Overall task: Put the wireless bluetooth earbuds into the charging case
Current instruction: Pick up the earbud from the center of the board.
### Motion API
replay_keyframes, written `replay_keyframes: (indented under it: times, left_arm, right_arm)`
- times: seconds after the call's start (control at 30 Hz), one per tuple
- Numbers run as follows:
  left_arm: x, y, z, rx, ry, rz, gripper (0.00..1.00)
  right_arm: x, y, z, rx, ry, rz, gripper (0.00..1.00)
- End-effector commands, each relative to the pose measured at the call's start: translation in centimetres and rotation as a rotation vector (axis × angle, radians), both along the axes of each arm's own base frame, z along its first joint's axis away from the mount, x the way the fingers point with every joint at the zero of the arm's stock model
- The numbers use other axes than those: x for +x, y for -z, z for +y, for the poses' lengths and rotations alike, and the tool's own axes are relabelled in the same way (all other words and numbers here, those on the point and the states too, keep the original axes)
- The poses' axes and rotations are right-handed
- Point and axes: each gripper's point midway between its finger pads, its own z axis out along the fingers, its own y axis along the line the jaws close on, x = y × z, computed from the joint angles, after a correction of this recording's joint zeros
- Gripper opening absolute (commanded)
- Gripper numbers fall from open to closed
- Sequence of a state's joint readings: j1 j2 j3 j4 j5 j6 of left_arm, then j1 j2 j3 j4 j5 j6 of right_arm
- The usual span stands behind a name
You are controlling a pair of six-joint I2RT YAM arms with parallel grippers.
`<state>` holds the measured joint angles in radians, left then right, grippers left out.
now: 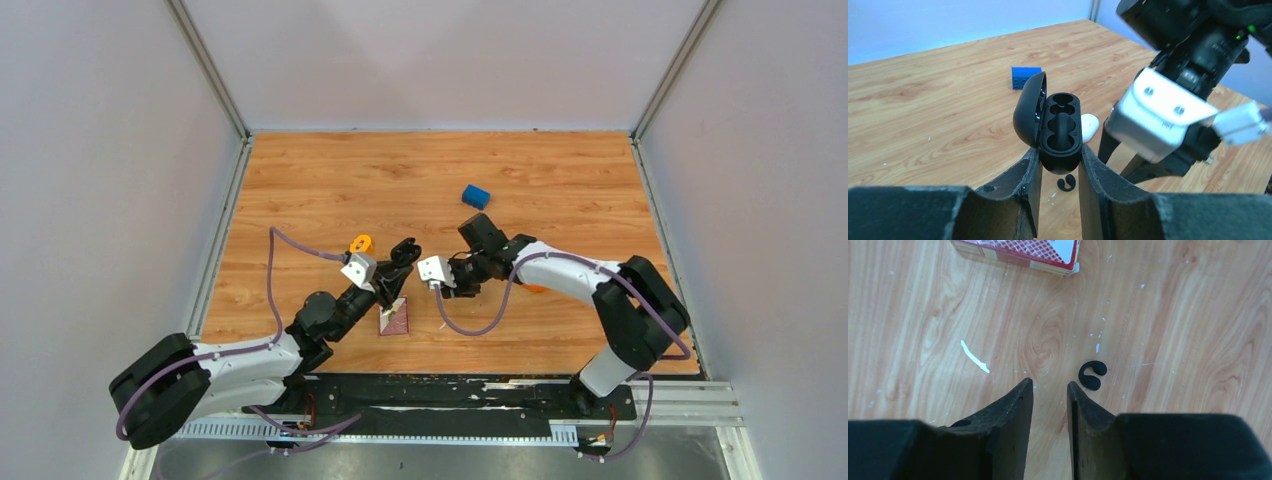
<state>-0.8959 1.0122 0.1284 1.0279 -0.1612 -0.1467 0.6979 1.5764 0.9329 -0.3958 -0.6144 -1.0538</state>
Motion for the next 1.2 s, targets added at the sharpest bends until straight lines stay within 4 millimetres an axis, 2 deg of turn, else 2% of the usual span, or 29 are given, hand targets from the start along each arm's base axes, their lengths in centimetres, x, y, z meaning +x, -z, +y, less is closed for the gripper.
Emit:
replay_keyframes:
  times: [0.0, 0.4, 0.5, 0.67, 0.9, 1.07, 1.17]
  left_arm:
    - [0.4, -1.0, 0.9, -0.024, -0.046, -0.036, 0.0]
    - [0.2, -1.3, 1.0, -0.03, -0.04, -0.045, 0.0]
    - [0.2, -1.2, 1.0, -0.028, -0.039, -0.043, 0.0]
    - [0.1, -1.3, 0.8, -0.026, -0.031, -0.048, 0.0]
    - [0.1, -1.2, 0.7, -0.022, -0.026, -0.047, 0.0]
    - [0.1, -1.2, 0.6, -0.022, -0.019, -0.047, 0.0]
    - [0.1, -1.3, 0.6, -0.023, -0.021, -0.049, 0.0]
  right_arm:
    - [2.4, -0.1, 1.3, -0.018, -0.092, -0.133, 0.34]
    - [5.0, 3.2, 1.7, -0.103, -0.05, -0.144, 0.39]
    - [5.2, 3.8, 1.6, -0.13, -0.048, -0.125, 0.4]
    - [4.2, 4.9, 1.2, -0.174, -0.058, -0.041, 0.38]
    - [2.5, 5.2, 0.1, -0.23, -0.031, 0.08, 0.31]
    - [2.6, 4.2, 0.1, -0.238, 0.095, 0.149, 0.27]
    - [1.9, 3.3, 0.0, -0.219, 0.143, 0.178, 0.25]
